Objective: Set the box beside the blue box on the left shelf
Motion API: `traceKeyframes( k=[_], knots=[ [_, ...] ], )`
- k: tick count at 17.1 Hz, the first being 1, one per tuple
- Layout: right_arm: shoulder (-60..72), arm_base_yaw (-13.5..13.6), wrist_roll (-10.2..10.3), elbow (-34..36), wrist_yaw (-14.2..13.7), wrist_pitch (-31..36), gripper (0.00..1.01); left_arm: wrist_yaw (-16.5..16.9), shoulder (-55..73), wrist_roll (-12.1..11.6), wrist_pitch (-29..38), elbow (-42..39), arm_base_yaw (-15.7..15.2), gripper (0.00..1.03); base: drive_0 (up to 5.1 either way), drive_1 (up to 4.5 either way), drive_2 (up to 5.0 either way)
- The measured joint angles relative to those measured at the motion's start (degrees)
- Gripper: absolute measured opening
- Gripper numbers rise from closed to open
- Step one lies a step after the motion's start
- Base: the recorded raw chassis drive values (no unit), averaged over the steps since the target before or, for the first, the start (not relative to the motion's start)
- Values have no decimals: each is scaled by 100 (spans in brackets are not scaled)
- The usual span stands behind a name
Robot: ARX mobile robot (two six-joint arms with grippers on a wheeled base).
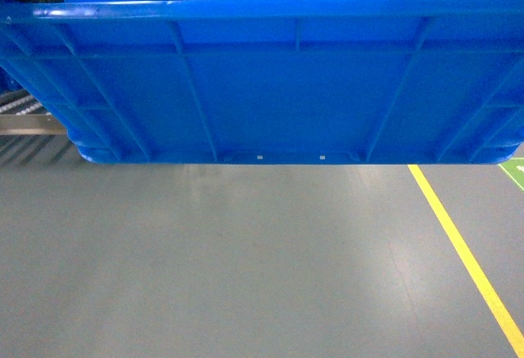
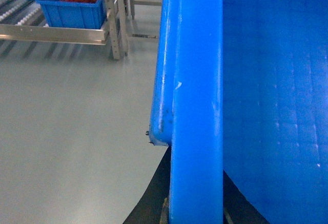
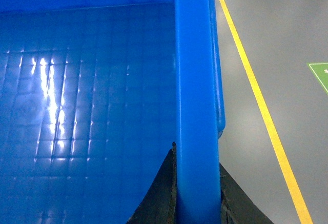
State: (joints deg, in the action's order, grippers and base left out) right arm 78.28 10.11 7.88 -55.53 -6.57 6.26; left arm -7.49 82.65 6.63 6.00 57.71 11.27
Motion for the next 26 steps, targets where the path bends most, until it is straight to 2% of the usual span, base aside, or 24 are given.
traceKeyframes(
  k=[26],
  knots=[
    [2, 0, 0, 0, 9, -22, 9, -2, 0, -9, -26, 0, 0, 7, -2, 402, -406]
  ],
)
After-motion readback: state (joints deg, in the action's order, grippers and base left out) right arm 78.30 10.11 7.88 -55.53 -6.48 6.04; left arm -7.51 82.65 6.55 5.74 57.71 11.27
